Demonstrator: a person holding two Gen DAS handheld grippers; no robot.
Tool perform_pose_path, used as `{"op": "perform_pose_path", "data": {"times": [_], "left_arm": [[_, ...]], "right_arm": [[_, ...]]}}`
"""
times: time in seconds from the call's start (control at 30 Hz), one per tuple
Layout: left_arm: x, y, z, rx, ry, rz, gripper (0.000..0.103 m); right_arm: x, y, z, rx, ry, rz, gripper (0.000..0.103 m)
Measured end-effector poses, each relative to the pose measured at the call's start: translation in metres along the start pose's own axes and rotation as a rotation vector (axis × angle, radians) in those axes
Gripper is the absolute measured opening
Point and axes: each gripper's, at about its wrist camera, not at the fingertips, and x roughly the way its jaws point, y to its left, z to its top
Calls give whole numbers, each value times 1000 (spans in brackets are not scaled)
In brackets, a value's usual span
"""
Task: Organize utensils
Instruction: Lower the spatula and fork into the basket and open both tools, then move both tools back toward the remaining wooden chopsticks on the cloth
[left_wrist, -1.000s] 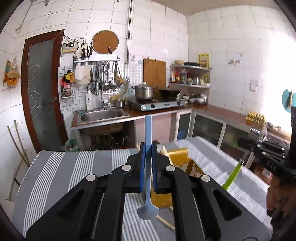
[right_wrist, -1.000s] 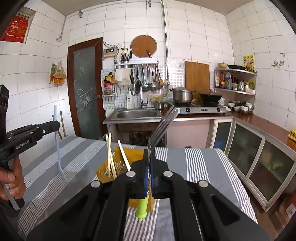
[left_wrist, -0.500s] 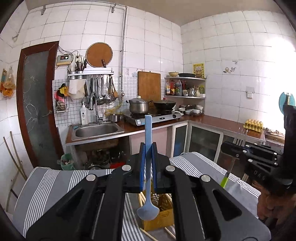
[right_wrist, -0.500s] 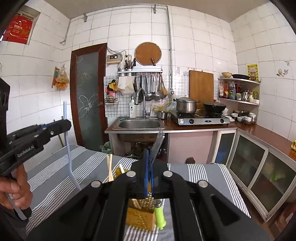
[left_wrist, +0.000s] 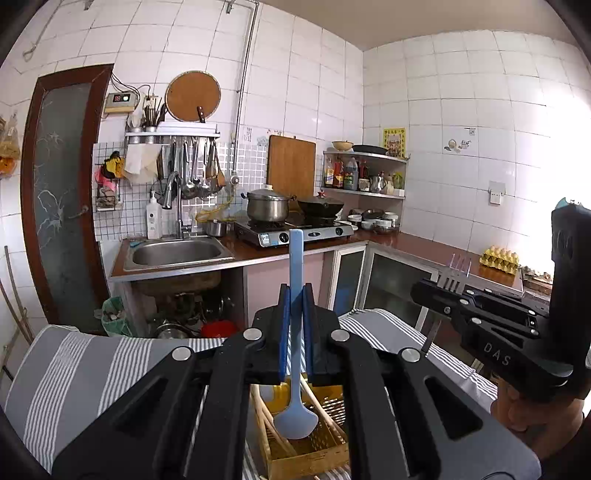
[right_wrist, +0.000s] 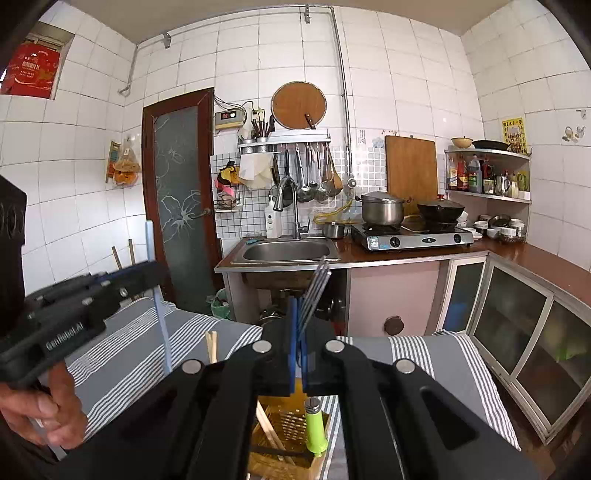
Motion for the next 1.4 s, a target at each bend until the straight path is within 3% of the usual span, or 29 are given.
{"op": "perform_pose_path", "data": {"times": [0.33,0.77,1.17,1.2,1.27,1.3,1.4], "left_arm": [[19,5,-8,-21,10,-4,5],[47,3,-31,-23,91,24,5],[49,4,-32,-32,105,43,6],[48,4,-32,-34,107,41,6],[47,4,-31,-32,111,43,10],[47,3,-31,-31,114,43,15],[43,4,-30,-33,117,44,18]], "right_arm": [[22,-6,-9,18,19,20,1],[31,4,-21,14,51,32,1],[34,-4,-22,50,64,31,6],[34,-5,-22,58,63,29,8],[33,-7,-21,80,56,29,45],[32,-8,-21,85,52,26,46],[29,-9,-20,82,48,15,46]]}}
